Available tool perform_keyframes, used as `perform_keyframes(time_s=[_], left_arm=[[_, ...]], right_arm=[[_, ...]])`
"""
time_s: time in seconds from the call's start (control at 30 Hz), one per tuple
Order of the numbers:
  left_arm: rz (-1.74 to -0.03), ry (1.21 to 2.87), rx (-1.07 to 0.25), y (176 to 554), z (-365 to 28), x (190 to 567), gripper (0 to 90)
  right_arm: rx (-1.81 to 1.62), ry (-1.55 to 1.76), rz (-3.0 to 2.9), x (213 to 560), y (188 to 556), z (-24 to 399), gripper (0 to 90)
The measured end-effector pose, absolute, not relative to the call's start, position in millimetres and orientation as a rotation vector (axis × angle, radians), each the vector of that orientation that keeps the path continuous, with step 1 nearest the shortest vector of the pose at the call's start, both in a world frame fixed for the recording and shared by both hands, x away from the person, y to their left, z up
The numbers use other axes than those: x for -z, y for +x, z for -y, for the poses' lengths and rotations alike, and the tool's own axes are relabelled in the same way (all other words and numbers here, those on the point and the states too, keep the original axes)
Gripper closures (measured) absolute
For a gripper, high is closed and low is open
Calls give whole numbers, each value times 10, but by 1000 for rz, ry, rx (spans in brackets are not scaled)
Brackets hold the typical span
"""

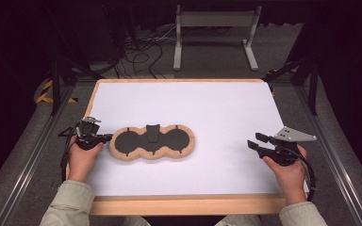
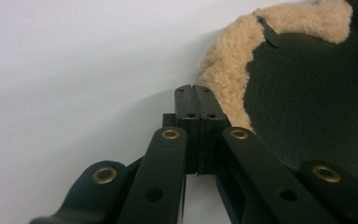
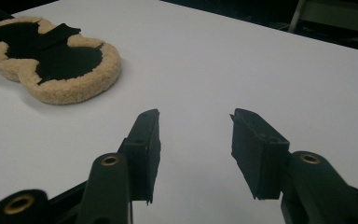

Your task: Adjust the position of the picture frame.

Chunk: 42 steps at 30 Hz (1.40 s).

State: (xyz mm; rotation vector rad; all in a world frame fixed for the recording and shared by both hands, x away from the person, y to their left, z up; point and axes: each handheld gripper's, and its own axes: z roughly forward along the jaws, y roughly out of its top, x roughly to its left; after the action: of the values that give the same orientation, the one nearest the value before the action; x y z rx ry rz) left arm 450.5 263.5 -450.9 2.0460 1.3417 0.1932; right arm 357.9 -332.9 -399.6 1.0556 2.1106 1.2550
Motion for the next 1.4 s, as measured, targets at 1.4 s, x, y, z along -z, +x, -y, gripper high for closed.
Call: perform_keyframes(time_s=[1.4], left_arm=[[-1095,2143,-238,4650,-1406,4487,900]], right_arm=[[-1153,932,-2377,4049,3394,3104,796]])
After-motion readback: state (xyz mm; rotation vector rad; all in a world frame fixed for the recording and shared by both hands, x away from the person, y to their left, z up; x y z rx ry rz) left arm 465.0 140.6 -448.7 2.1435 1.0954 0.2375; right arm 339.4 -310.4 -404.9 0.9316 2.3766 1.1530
